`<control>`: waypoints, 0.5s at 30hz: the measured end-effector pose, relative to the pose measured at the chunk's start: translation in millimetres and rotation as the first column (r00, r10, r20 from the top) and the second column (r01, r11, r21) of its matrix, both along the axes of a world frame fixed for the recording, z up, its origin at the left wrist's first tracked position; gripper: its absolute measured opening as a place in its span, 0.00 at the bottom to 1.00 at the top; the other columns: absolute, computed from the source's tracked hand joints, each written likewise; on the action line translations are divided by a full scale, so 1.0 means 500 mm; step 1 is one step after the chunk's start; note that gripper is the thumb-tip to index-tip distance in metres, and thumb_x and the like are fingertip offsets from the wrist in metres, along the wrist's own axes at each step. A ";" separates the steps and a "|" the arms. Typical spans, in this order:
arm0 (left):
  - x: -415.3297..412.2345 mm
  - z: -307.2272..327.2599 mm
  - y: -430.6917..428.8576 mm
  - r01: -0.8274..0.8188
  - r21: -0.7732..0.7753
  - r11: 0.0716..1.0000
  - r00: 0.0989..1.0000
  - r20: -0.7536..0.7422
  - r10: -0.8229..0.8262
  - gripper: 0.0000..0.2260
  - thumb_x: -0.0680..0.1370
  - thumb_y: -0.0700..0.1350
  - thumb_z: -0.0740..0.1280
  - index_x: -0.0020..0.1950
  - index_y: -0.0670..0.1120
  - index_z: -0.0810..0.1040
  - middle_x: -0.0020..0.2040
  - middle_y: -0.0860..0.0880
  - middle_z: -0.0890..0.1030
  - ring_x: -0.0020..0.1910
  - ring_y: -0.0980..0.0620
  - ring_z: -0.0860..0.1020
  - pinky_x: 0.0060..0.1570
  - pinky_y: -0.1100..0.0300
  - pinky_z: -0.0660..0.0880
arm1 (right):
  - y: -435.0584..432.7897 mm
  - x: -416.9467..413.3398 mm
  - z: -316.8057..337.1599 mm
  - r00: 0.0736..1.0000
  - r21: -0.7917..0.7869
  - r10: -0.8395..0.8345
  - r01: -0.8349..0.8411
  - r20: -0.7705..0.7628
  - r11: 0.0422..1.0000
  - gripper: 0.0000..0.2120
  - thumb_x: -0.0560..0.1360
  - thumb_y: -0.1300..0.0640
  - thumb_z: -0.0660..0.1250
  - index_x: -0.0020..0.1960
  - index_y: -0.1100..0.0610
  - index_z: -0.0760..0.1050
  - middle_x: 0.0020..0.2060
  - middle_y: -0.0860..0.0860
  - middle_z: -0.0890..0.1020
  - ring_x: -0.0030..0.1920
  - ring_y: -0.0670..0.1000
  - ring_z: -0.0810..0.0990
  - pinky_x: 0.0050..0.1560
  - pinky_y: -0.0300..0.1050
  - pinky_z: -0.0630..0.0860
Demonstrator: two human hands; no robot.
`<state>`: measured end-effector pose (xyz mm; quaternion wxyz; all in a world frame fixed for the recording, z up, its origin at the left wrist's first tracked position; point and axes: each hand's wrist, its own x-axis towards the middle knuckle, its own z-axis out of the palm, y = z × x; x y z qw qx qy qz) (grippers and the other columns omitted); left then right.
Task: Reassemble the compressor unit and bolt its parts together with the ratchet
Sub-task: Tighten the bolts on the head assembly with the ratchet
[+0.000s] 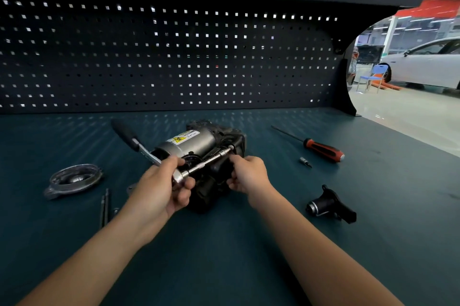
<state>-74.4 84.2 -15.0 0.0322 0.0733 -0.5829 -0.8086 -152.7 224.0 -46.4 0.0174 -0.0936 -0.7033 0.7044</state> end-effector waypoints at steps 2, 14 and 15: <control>0.007 -0.010 0.006 -0.019 -0.150 0.989 0.997 -0.079 0.007 0.06 0.81 0.45 0.55 0.48 0.47 0.71 0.23 0.49 0.73 0.18 0.56 0.66 0.20 0.67 0.66 | 0.014 -0.010 0.002 0.986 0.105 -0.123 0.135 -0.112 0.985 0.08 0.76 0.58 0.61 0.39 0.57 0.69 0.37 0.53 0.75 0.35 0.51 0.74 0.34 0.42 0.69; 0.007 -0.078 -0.006 -0.206 -0.751 0.628 0.863 -0.442 -0.245 0.06 0.78 0.48 0.57 0.48 0.60 0.69 0.37 0.55 0.78 0.29 0.58 0.76 0.34 0.68 0.71 | 0.061 -0.059 -0.019 0.861 0.611 0.204 0.146 -0.466 0.778 0.23 0.76 0.68 0.54 0.70 0.59 0.68 0.70 0.52 0.68 0.71 0.49 0.64 0.60 0.23 0.51; 0.003 -0.078 -0.009 -0.204 -0.757 0.620 0.858 -0.444 -0.259 0.07 0.78 0.48 0.57 0.48 0.60 0.69 0.37 0.55 0.78 0.29 0.58 0.76 0.34 0.68 0.71 | 0.068 -0.056 -0.024 0.862 0.618 0.205 0.149 -0.464 0.772 0.22 0.76 0.67 0.55 0.70 0.60 0.68 0.70 0.52 0.69 0.70 0.49 0.65 0.59 0.24 0.52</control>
